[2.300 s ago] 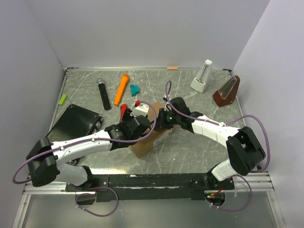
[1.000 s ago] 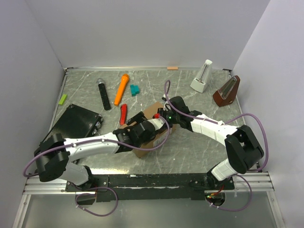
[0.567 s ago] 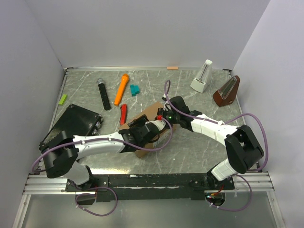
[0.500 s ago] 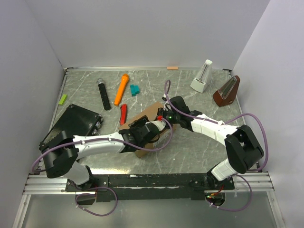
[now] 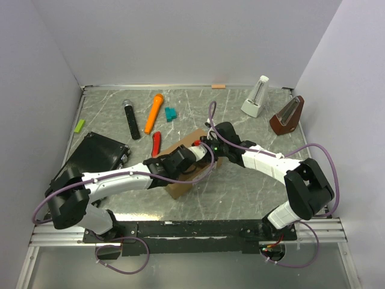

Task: Unpack the express box
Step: Open the express box at the center of the board.

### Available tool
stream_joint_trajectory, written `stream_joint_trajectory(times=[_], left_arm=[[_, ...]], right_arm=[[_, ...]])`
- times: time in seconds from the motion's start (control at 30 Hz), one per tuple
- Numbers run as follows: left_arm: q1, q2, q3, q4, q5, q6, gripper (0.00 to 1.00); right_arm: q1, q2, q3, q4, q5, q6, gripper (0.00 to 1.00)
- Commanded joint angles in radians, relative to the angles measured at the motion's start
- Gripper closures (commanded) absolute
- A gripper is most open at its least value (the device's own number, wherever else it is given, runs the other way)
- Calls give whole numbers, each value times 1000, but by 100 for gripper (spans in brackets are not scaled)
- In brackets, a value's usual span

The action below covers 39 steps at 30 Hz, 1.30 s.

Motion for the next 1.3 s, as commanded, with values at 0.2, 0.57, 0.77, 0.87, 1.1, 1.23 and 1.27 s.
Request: stream_joint_trajectory(times=[0.2, 0.57, 0.77, 0.87, 1.1, 1.23, 1.27], left_arm=[[105, -88, 85, -77, 10, -67, 63], [165, -111, 105, -94, 82, -103, 63], [259, -140, 105, -83, 255, -177, 76], [286, -146, 100, -78, 329, -200, 81], [371, -143, 93, -92, 489, -283, 91], [429, -157, 65, -75, 596, -353, 97], [438, -161, 56, -69, 611, -373, 99]], right_arm=[[-15, 46, -59, -146, 86, -82, 69], [-15, 35, -67, -143, 80, -86, 69], [-15, -66, -90, -116, 63, -75, 57], [-15, -124, -78, -133, 73, -71, 50], [-24, -228, -45, -185, 142, -95, 49], [-35, -317, -65, -183, 180, -94, 49], [-36, -340, -68, -186, 198, -95, 48]])
